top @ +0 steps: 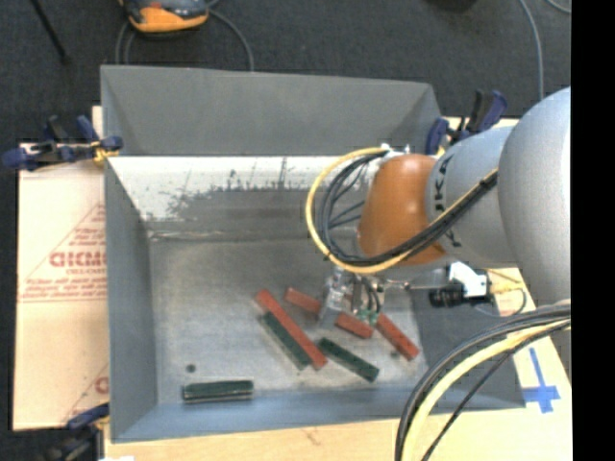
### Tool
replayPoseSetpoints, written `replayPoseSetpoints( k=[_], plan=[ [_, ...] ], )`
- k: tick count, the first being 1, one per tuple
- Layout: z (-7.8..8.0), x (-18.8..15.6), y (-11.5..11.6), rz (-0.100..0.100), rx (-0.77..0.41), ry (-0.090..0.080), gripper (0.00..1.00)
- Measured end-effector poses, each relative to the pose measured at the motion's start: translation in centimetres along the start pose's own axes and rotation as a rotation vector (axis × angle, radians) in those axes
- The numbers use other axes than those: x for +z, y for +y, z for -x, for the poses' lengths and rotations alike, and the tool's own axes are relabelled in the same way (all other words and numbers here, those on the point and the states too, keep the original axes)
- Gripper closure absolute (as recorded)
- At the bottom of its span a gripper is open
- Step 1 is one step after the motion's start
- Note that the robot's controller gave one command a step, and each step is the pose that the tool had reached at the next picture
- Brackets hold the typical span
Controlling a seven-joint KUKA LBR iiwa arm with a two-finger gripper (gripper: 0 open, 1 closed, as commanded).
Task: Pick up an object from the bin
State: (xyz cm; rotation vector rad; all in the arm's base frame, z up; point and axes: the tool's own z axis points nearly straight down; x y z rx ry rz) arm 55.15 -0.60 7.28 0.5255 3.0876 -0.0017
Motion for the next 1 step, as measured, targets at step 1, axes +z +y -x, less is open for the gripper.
replayPoseSetpoints(
  k=[1],
  plan=[
    [1.03, -12.94, 3.20, 0.000, 0.000, 0.006, 1.00]
  ],
)
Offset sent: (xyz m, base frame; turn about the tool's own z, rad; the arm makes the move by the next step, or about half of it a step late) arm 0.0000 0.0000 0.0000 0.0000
